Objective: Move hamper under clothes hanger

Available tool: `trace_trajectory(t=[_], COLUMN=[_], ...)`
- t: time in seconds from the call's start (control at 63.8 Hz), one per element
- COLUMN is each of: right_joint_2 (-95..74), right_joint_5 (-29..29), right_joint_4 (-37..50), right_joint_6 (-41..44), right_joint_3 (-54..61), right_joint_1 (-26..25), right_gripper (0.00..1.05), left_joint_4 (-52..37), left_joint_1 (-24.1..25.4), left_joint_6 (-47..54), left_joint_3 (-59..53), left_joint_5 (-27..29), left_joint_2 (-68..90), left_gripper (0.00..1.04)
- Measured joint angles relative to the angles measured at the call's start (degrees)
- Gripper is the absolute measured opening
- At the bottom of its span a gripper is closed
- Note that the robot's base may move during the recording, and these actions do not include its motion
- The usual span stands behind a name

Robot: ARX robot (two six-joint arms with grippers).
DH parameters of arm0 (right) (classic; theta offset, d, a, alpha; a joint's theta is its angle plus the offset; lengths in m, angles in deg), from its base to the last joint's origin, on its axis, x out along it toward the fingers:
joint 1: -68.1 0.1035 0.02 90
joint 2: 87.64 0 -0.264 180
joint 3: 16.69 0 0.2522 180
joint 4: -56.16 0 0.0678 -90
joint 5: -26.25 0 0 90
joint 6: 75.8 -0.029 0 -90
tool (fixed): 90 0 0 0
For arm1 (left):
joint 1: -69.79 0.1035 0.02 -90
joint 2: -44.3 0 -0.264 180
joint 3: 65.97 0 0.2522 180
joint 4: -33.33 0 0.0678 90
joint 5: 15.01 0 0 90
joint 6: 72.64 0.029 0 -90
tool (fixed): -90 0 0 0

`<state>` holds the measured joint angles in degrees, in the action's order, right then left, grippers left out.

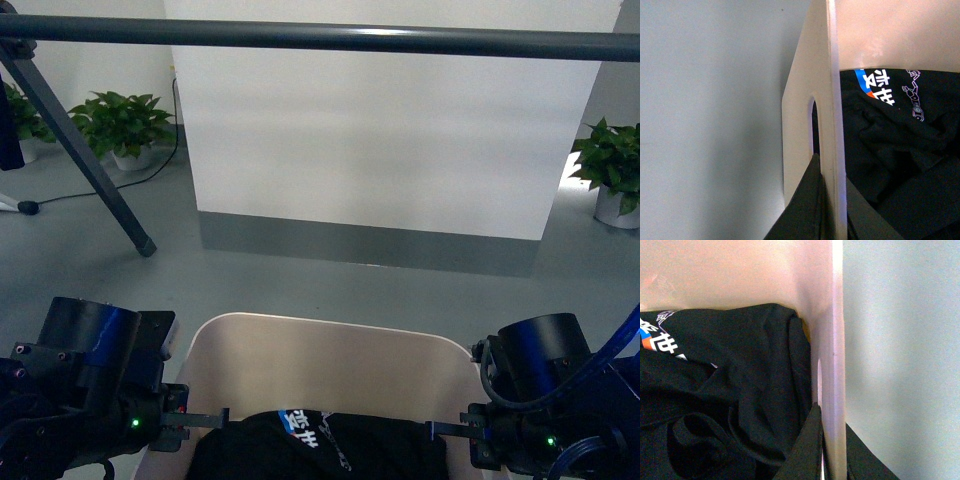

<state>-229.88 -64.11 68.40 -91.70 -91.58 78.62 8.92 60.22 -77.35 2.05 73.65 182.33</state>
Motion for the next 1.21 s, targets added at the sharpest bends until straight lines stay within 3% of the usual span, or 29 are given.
trace_trajectory(t=[0.235, 0.361, 0.58, 0.784, 0.862, 1.207], right_joint_2=[-0.31, -0.39, -0.59, 1.38, 4.57, 13.97], right_joint_5=[-0.11, 0.02, 1.16, 1.75, 1.33, 0.44], right_joint_4=[-0.35, -0.52, -0.46, 0.02, 0.55, 1.44], right_joint_6=[0.04, 0.11, -0.55, -1.33, -1.53, -1.49], right_joint_3=[-0.87, -1.27, -1.79, -1.7, -1.22, 1.55], right_joint_1=[-0.63, -0.59, 0.48, 1.53, 1.66, 2.4], right_gripper=[0.03, 0.06, 0.39, 0.84, 0.99, 0.97], left_joint_4=[1.05, 2.27, 2.54, 2.49, 2.45, 1.84], left_joint_1=[-0.68, -0.74, -0.74, -0.5, 0.04, 0.26], left_joint_6=[-0.39, -0.66, -1.51, -1.62, -0.83, 2.23], left_joint_3=[0.0, 0.02, 0.02, 0.02, 0.02, -0.44], left_joint_5=[-0.87, -1.95, -3.98, -5.2, -4.92, -5.44], left_joint_2=[0.46, 0.5, 0.63, -1.31, -4.24, -13.07], left_gripper=[0.04, 0.21, 0.57, 1.0, 0.98, 0.98])
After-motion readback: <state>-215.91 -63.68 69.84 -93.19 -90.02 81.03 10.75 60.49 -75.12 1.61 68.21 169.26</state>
